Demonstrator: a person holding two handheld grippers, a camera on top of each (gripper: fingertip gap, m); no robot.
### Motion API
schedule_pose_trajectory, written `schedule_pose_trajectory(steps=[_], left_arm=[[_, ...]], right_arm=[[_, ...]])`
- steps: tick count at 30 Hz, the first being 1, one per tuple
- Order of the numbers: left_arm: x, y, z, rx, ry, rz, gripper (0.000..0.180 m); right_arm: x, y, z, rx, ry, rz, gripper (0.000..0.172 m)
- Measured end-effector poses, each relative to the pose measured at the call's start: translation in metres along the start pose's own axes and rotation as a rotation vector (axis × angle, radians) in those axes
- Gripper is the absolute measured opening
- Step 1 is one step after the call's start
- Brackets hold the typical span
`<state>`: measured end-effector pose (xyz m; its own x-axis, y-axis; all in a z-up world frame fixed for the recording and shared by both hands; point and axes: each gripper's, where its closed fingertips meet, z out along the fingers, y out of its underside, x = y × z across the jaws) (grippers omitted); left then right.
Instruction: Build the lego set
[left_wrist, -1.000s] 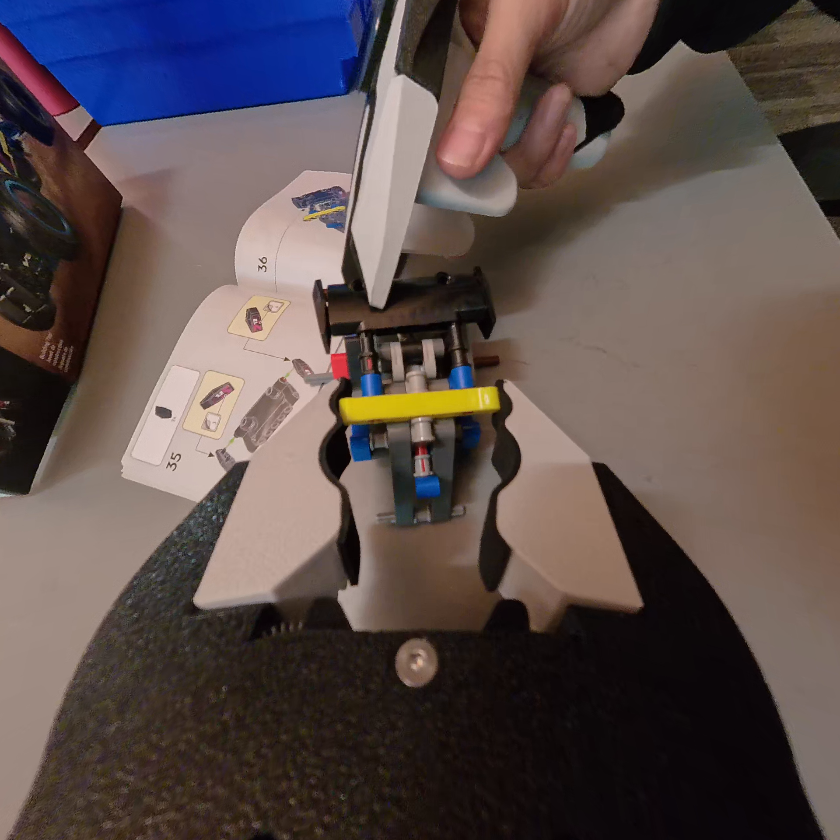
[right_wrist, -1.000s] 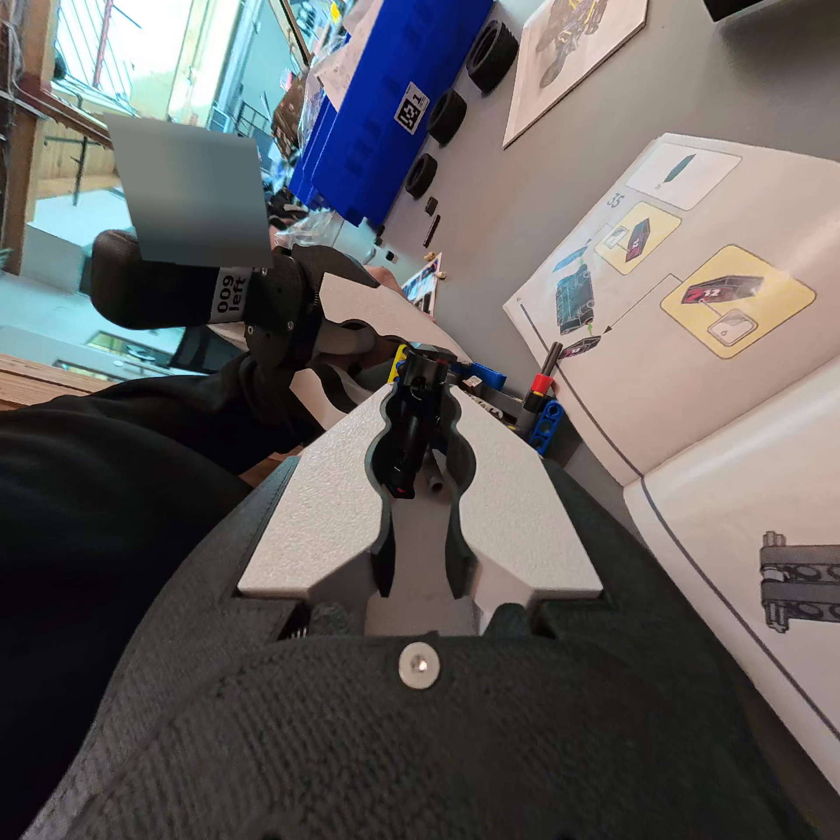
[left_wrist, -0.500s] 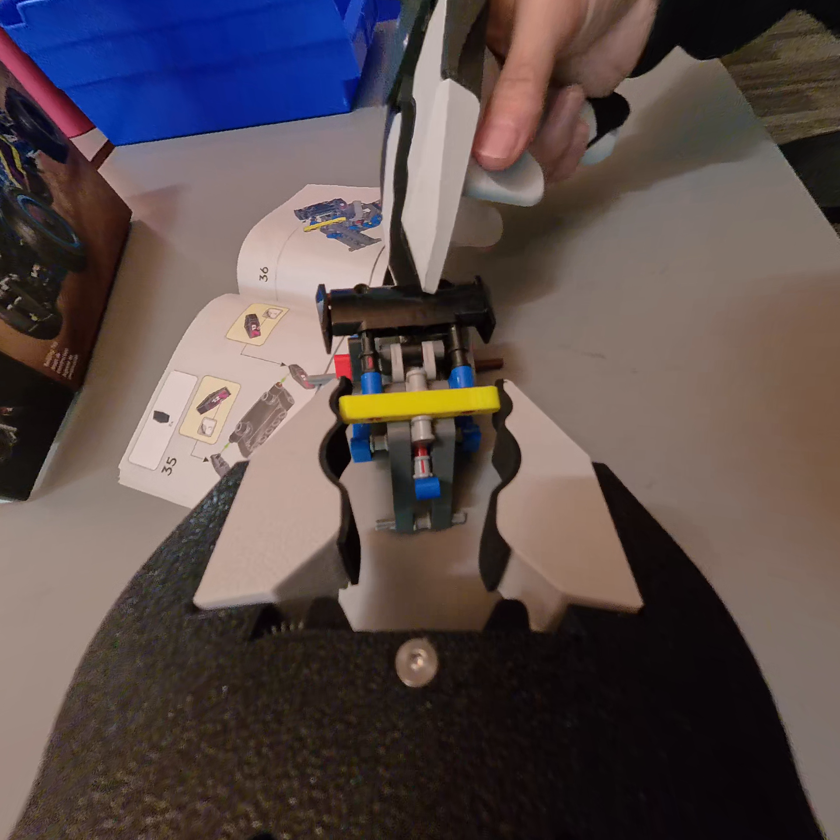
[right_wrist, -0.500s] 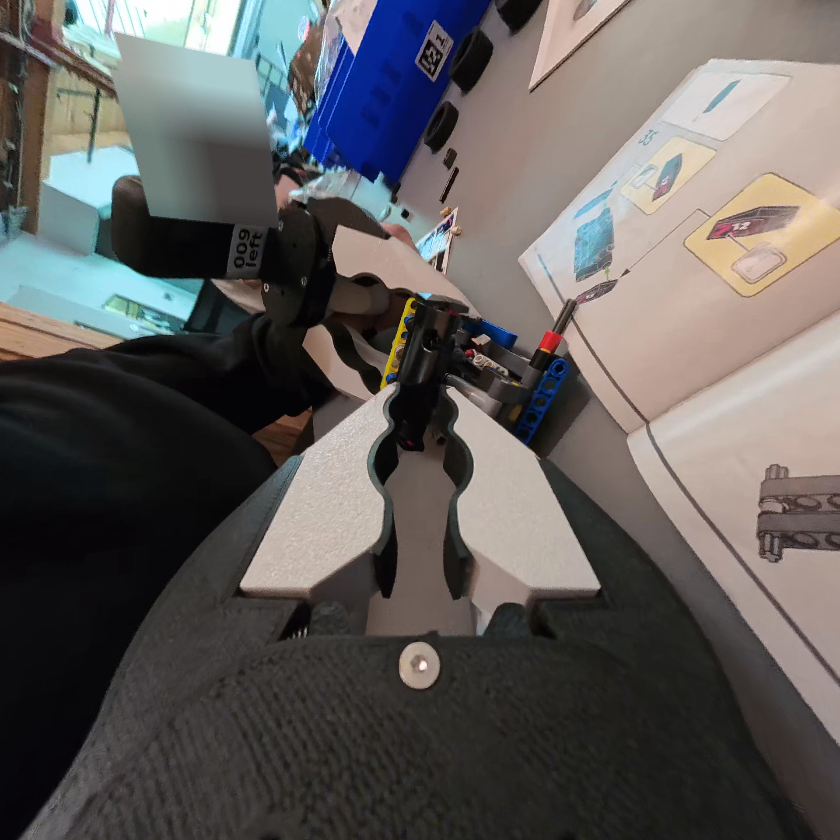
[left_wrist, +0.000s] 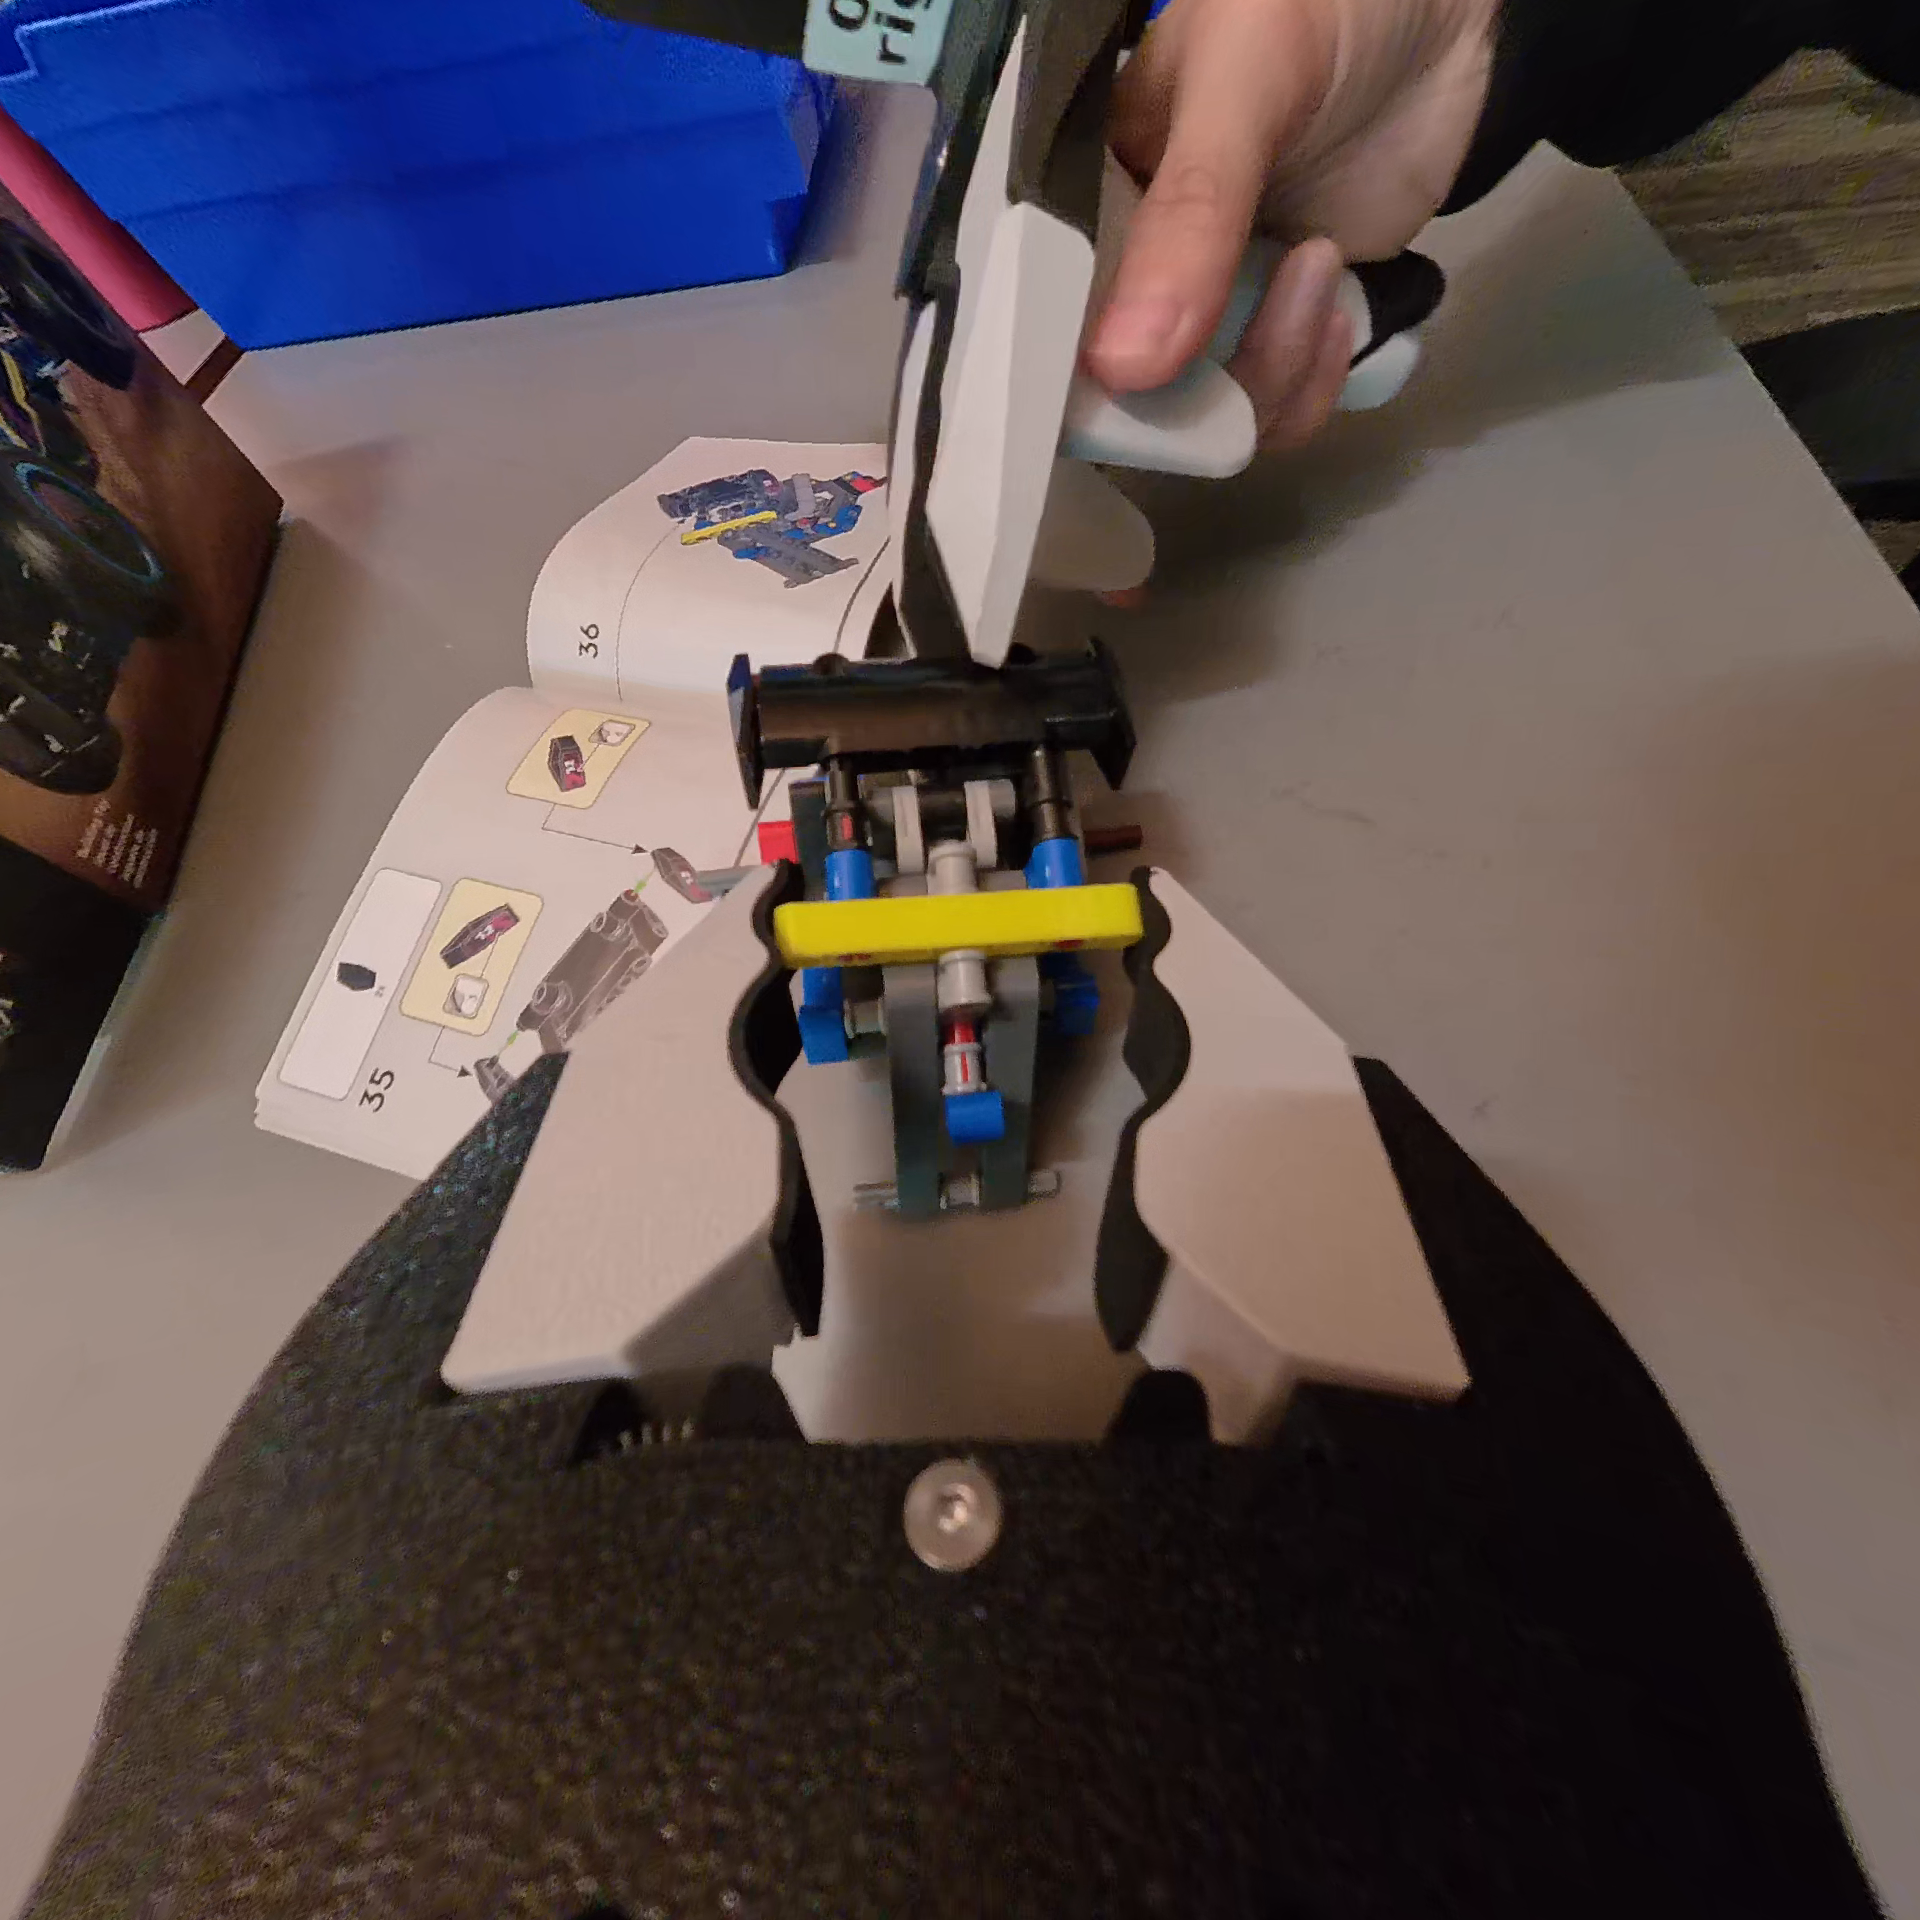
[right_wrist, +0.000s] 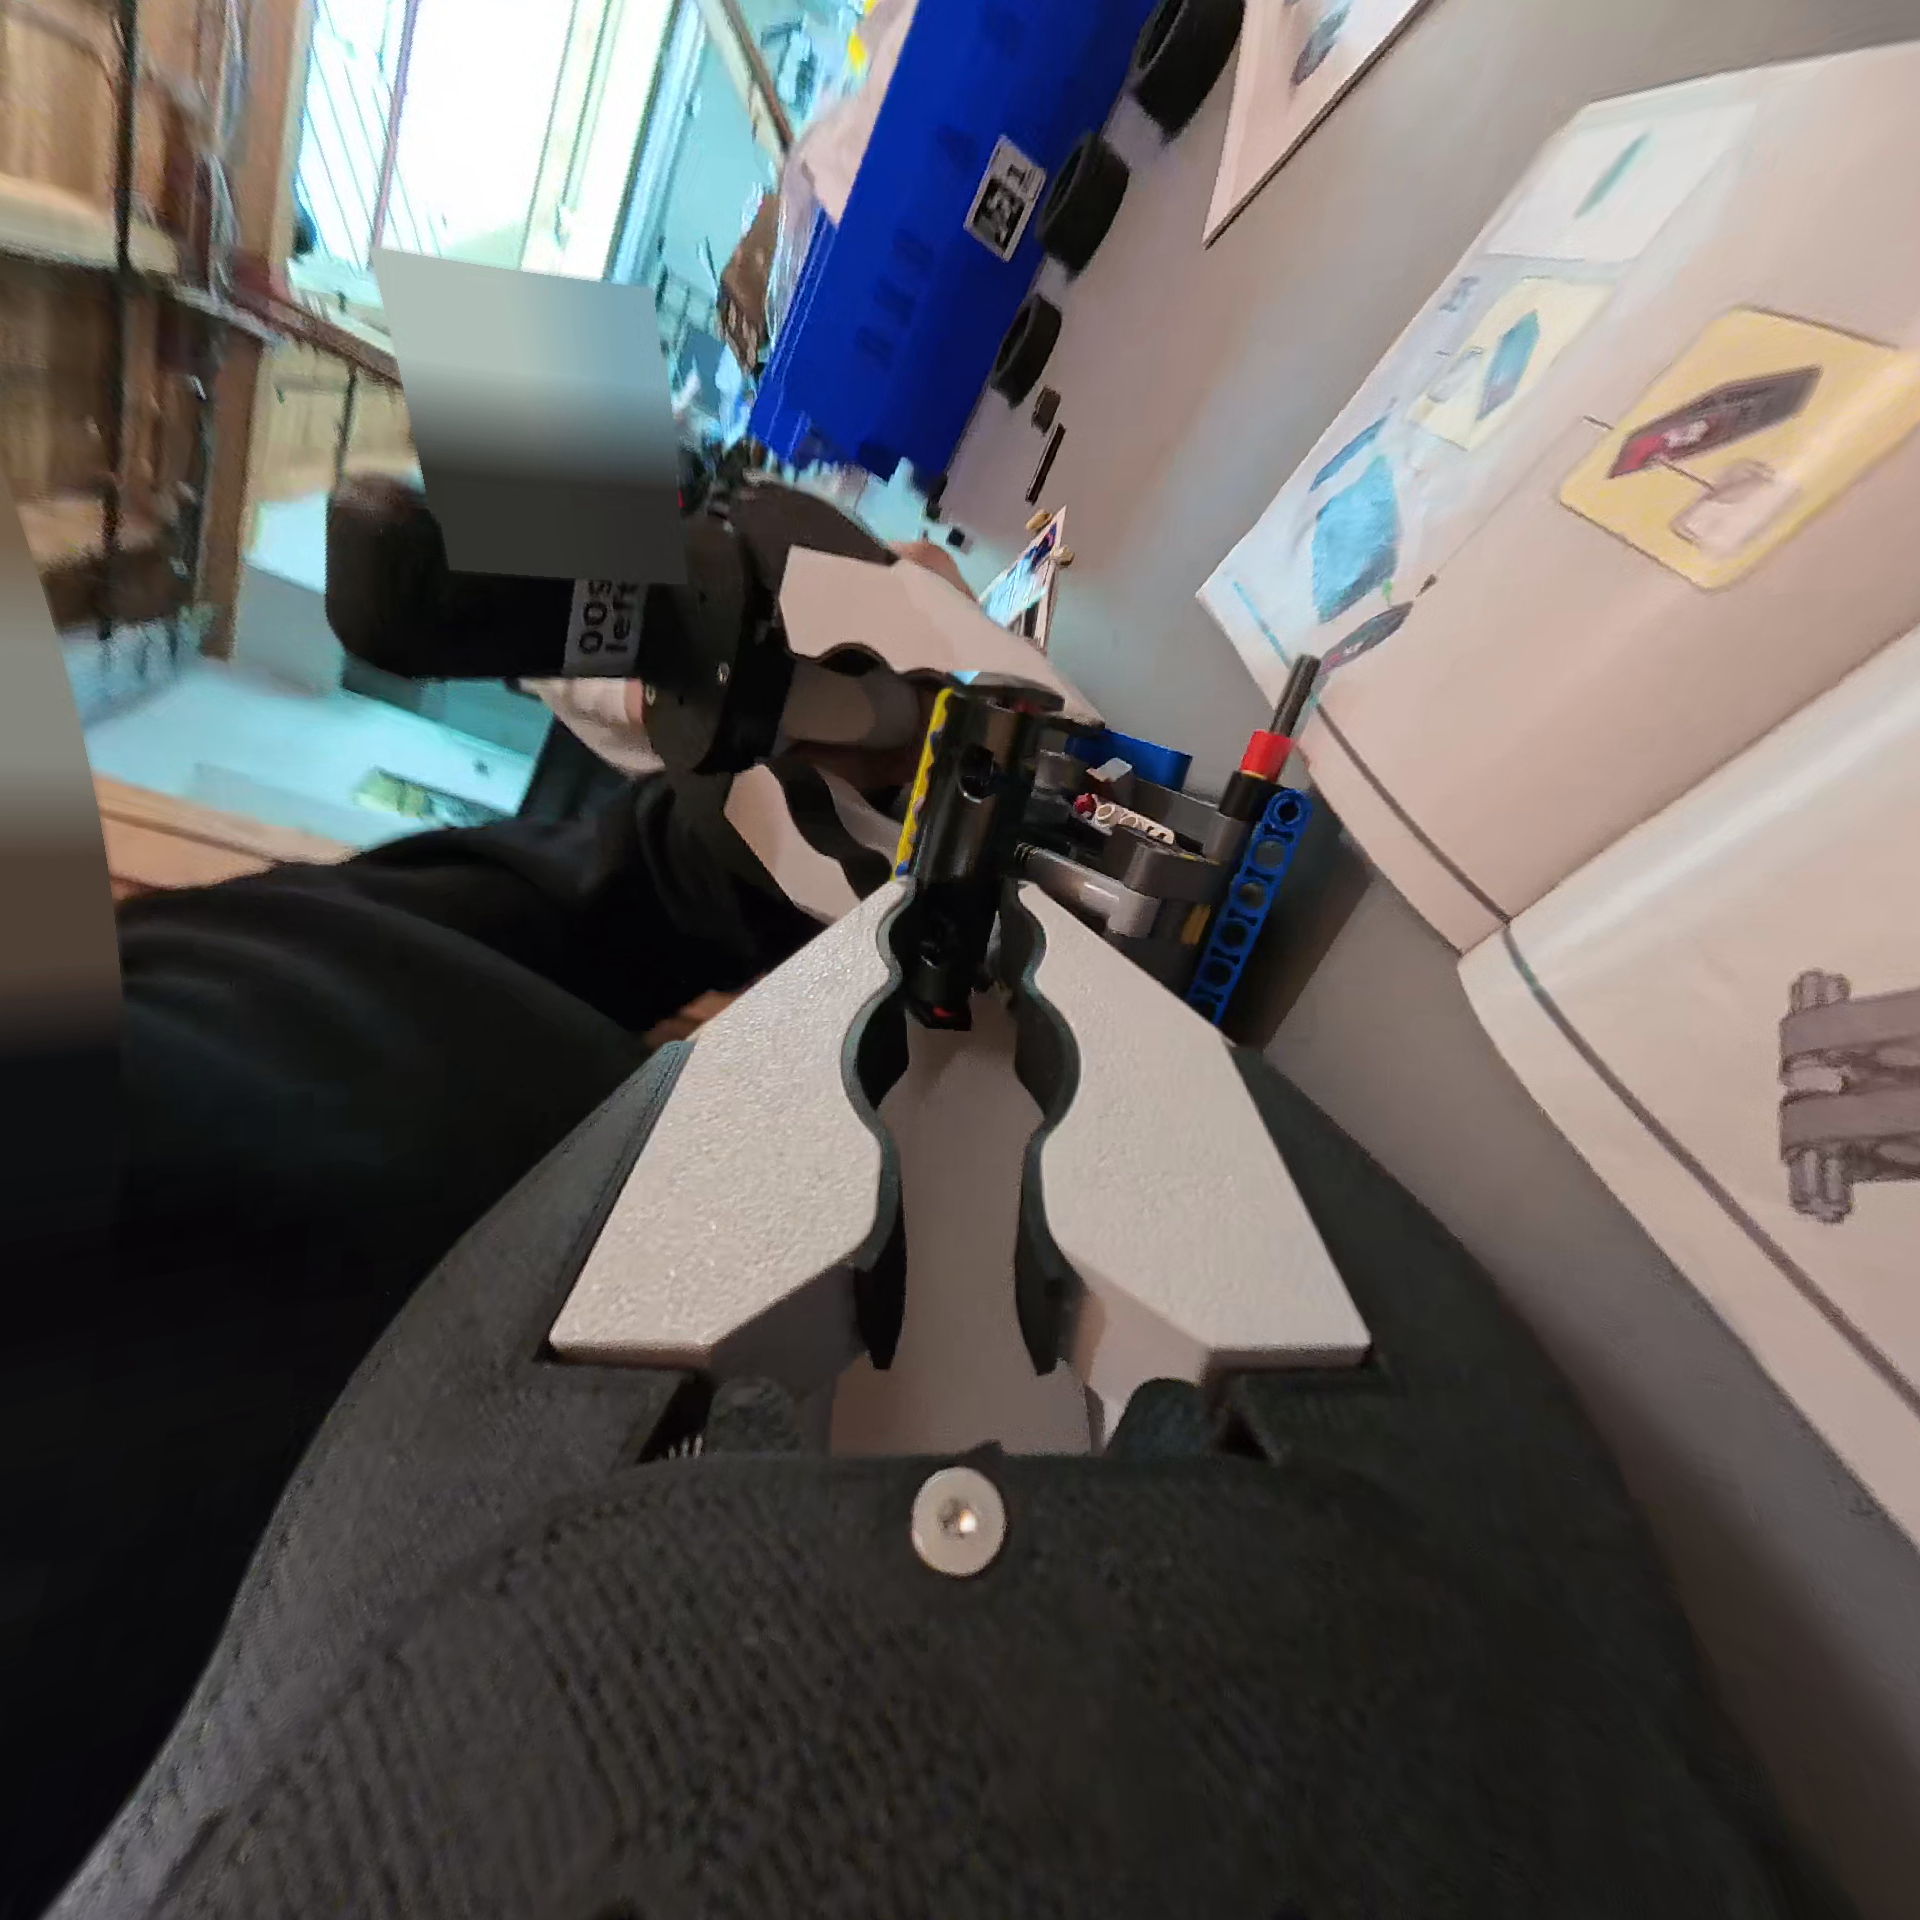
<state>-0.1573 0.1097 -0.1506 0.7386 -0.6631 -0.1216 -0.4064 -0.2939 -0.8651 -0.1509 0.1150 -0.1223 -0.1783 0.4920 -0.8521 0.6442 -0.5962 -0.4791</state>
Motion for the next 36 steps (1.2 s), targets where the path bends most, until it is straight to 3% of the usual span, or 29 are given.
schedule_pose_trajectory(steps=[11, 18, 19, 36], left_arm=[[0.001, 0.000, -0.002, 0.008, 0.004, 0.013, 0.061], [0.003, -0.001, -0.001, 0.012, 0.020, 0.011, 0.061], [0.003, -0.001, -0.001, 0.007, 0.021, 0.013, 0.061], [-0.002, 0.001, -0.003, 0.000, 0.007, 0.009, 0.060]], right_arm=[[-0.008, 0.015, 0.000, -0.123, -0.085, -0.097, 0.013], [-0.014, 0.010, 0.004, -0.049, -0.205, 0.105, 0.018], [-0.010, 0.012, 0.006, -0.058, -0.196, 0.102, 0.012], [-0.010, 0.009, 0.012, 0.005, -0.188, 0.207, 0.011]])
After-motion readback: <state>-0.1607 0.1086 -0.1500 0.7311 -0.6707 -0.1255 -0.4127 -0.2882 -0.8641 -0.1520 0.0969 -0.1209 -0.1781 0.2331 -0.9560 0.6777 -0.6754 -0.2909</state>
